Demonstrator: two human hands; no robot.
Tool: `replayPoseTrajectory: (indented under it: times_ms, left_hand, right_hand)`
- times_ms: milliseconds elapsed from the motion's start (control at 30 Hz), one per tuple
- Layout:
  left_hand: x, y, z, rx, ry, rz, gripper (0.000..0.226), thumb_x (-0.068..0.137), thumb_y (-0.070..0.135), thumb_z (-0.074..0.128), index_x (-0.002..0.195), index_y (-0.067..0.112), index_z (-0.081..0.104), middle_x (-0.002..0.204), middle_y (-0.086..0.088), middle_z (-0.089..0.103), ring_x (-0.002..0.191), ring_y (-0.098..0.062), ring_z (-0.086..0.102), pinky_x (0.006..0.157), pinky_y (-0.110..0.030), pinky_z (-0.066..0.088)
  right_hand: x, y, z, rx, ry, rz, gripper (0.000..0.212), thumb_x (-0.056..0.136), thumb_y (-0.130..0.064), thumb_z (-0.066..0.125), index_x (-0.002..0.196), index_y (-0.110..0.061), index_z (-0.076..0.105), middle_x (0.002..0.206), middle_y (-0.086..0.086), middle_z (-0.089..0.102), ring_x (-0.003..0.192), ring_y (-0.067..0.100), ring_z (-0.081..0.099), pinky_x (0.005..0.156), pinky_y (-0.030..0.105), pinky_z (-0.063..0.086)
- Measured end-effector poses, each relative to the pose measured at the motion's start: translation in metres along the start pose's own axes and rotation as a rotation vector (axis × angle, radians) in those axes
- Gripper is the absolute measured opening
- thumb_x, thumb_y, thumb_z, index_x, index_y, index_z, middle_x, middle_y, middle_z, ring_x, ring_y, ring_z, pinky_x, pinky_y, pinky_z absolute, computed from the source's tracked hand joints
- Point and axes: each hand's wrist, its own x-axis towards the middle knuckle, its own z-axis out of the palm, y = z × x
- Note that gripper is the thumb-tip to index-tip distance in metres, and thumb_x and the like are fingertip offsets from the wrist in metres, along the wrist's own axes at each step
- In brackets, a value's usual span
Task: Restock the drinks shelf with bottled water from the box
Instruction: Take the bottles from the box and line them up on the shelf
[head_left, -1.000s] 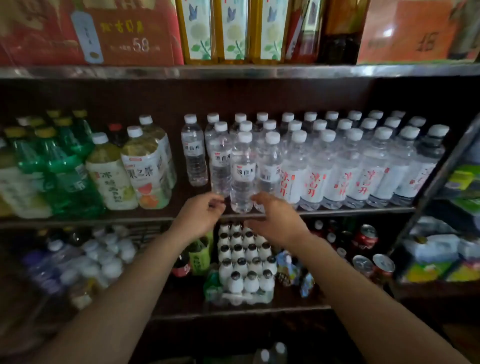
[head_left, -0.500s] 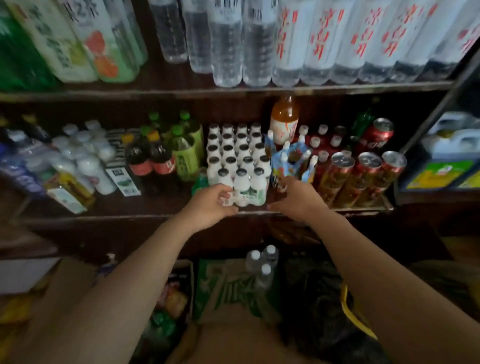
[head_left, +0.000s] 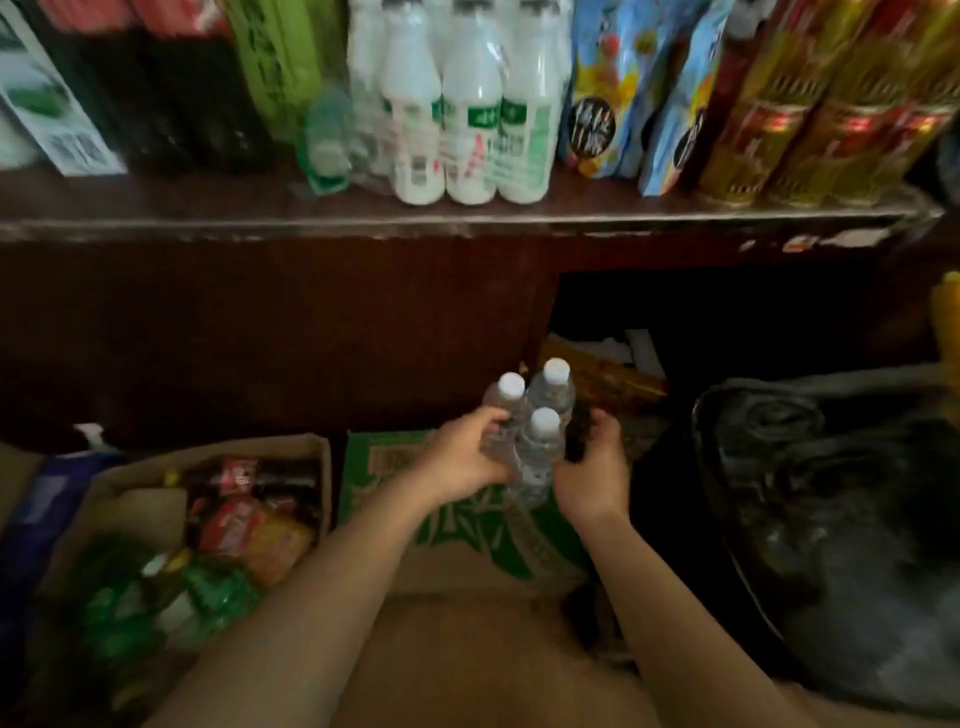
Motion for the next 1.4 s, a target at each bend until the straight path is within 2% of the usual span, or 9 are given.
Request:
replayPoseTrajectory:
  times_ms: [100,167,233,300,367,467,767,1167,1400]
  left_hand:
    - [0.017,-0.023,0.029,-0.018,0.01,0.042,0.074,0.074,0.018,0.078,0.138,0.026,0.041,0.115,0.013,0.054,0.115,-0.009,0.052,0.098,-0.03,0.045]
    - [0.026,-0.034,0.044,-0.009,0.07,0.085,0.08,0.073,0.019,0.079,0.139,0.031,0.036,0.115,0.016,0.053,0.113,-0.004,0.05,0.094,-0.026,0.042]
    - [0.035,-0.045,0.056,-0.015,0.143,0.125,0.086,0.069,0.021,0.082,0.139,0.033,0.034,0.128,0.013,0.054,0.119,-0.006,0.051,0.1,-0.028,0.042]
    - [0.044,-0.052,0.066,-0.037,0.197,0.168,0.085,0.066,0.024,0.084,0.136,0.033,0.037,0.13,0.013,0.056,0.119,-0.006,0.052,0.102,-0.031,0.043]
    - [0.05,-0.055,0.077,-0.058,0.245,0.21,0.08,0.066,0.024,0.085,0.133,0.03,0.042,0.125,0.013,0.06,0.115,-0.004,0.054,0.095,-0.024,0.043]
    - [0.055,-0.056,0.087,-0.1,0.334,0.244,0.068,0.07,0.024,0.082,0.128,0.025,0.047,0.12,0.01,0.064,0.11,-0.004,0.058,0.089,-0.02,0.043]
    - [0.036,-0.037,0.08,-0.143,0.339,0.265,0.051,0.074,0.026,0.079,0.119,0.027,0.053,0.108,0.015,0.062,0.102,-0.002,0.058,0.087,-0.02,0.045]
    - [-0.058,0.089,-0.03,-0.087,0.325,0.233,0.06,0.067,0.035,0.082,0.121,0.031,0.055,0.112,0.014,0.066,0.1,-0.002,0.062,0.088,-0.03,0.054]
    - [-0.114,0.211,-0.136,-0.098,0.357,0.266,0.059,0.067,0.035,0.082,0.12,0.028,0.058,0.11,0.014,0.067,0.101,0.002,0.062,0.09,-0.026,0.052]
  right_hand:
    - [0.007,0.048,0.014,-0.041,-0.135,0.064,0.1,0.077,-0.022,0.078,0.152,-0.015,0.012,0.15,0.006,0.034,0.136,0.023,0.037,0.105,0.032,0.036]
    - [0.012,0.067,0.019,-0.028,-0.209,0.041,0.103,0.074,-0.017,0.081,0.151,-0.015,0.013,0.138,-0.002,0.041,0.127,0.015,0.04,0.099,0.031,0.039]
    - [0.017,0.08,0.024,-0.009,-0.255,-0.01,0.087,0.072,-0.009,0.081,0.142,-0.018,0.031,0.111,-0.015,0.044,0.106,-0.001,0.044,0.087,0.018,0.039]
    - [0.025,0.087,0.029,0.021,-0.274,-0.12,0.057,0.071,0.001,0.079,0.109,-0.03,0.05,0.095,-0.027,0.048,0.085,-0.014,0.055,0.073,0.005,0.041]
    - [0.037,0.092,0.037,0.021,-0.248,-0.216,0.048,0.071,0.006,0.076,0.091,-0.033,0.056,0.087,-0.017,0.064,0.085,-0.009,0.063,0.071,0.011,0.05]
    - [0.051,0.101,0.047,0.036,-0.216,-0.249,0.04,0.071,-0.005,0.075,0.098,-0.03,0.059,0.095,-0.007,0.069,0.094,0.015,0.066,0.082,0.036,0.055]
    - [0.047,0.103,0.035,0.104,-0.171,-0.242,0.054,0.072,-0.004,0.079,0.111,-0.029,0.05,0.1,-0.015,0.062,0.093,0.002,0.06,0.083,0.029,0.052]
    - [-0.028,-0.044,-0.037,0.064,-0.141,-0.365,0.051,0.072,-0.015,0.082,0.113,-0.022,0.053,0.092,-0.02,0.06,0.077,-0.024,0.054,0.061,0.0,0.043]
    - [-0.055,-0.199,-0.095,0.082,-0.196,-0.427,0.057,0.069,-0.028,0.085,0.116,-0.023,0.055,0.094,-0.014,0.066,0.083,-0.005,0.062,0.063,0.009,0.049]
